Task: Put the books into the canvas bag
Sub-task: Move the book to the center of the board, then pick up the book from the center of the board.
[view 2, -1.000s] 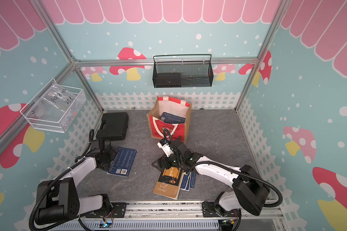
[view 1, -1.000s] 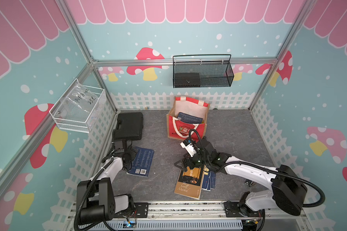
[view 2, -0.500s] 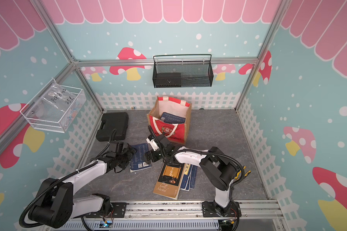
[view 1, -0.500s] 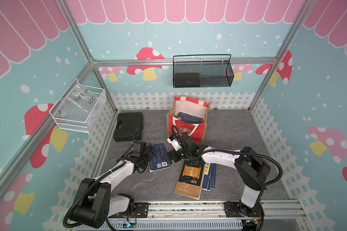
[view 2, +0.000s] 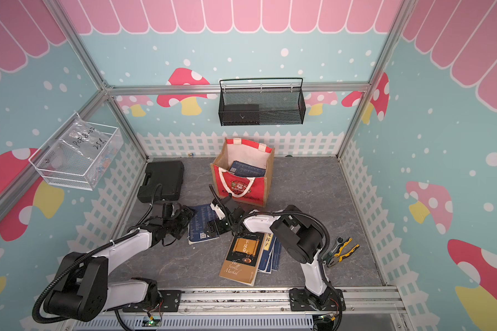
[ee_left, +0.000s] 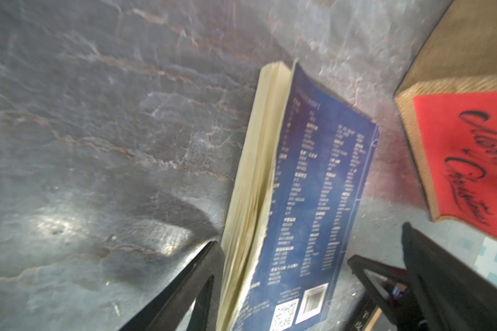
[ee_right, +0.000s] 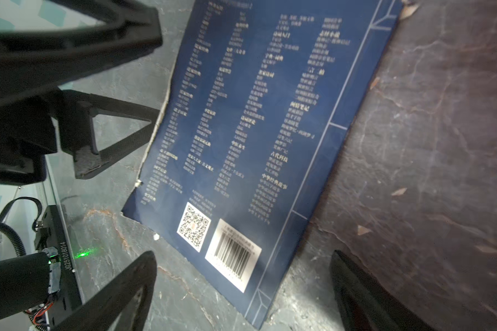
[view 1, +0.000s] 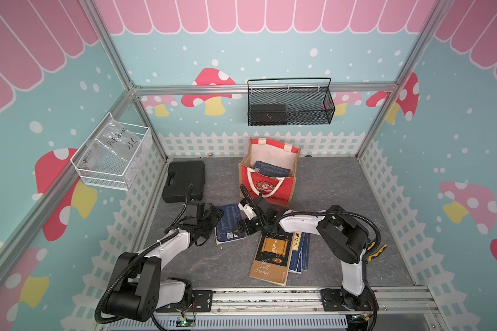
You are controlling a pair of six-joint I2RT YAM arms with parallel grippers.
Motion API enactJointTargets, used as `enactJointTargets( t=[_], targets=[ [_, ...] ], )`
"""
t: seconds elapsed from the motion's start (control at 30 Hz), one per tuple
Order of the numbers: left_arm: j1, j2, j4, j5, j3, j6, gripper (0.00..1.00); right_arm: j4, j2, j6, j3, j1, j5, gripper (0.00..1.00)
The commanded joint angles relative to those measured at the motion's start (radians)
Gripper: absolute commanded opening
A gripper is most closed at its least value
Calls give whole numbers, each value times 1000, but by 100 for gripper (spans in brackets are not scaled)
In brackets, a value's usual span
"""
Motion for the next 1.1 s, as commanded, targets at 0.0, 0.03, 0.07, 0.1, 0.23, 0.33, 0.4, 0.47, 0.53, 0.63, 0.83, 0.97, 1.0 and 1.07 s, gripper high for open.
enactJointTargets(
  t=[0.0,0.03,0.07,0.1,0.23,0.33,0.4,0.47,0.53,0.63,0.83,0.97,1.0,1.07],
  targets=[
    [10,26,31,73,-19,74,96,-13,32,3,36,-8,-14,96],
    [11,34,35,90,-22,87,95,-13,40,1,44,-8,-16,96],
    [12,39,59,114,-33,96,93,-13,43,-5,47,-9,-21,96],
    [13,43,77,134,-42,102,90,-13,46,-8,51,-9,-20,96],
    [13,32,99,166,-72,130,80,-10,50,-21,55,-15,-29,96],
    [15,4,87,158,-92,166,69,-3,52,-30,51,-22,-40,96],
    [18,-14,79,155,-104,187,61,20,50,-40,43,-27,-67,96],
    [25,-38,92,160,-121,195,54,45,49,-58,34,-34,-102,95],
    [31,-67,107,162,-138,196,47,46,48,-65,33,-38,-106,95],
    [43,-116,154,170,-164,197,41,53,48,-73,27,-47,-121,95],
    [48,-133,252,257,-166,192,44,85,42,-78,8,-57,-157,94],
    [47,-85,302,308,-154,186,46,93,42,-77,4,-60,-163,94],
    [47,-74,309,315,-153,185,46,94,42,-76,4,-61,-163,94],
    [48,-61,316,316,-152,187,46,100,37,-75,0,-63,-166,93]
  ],
)
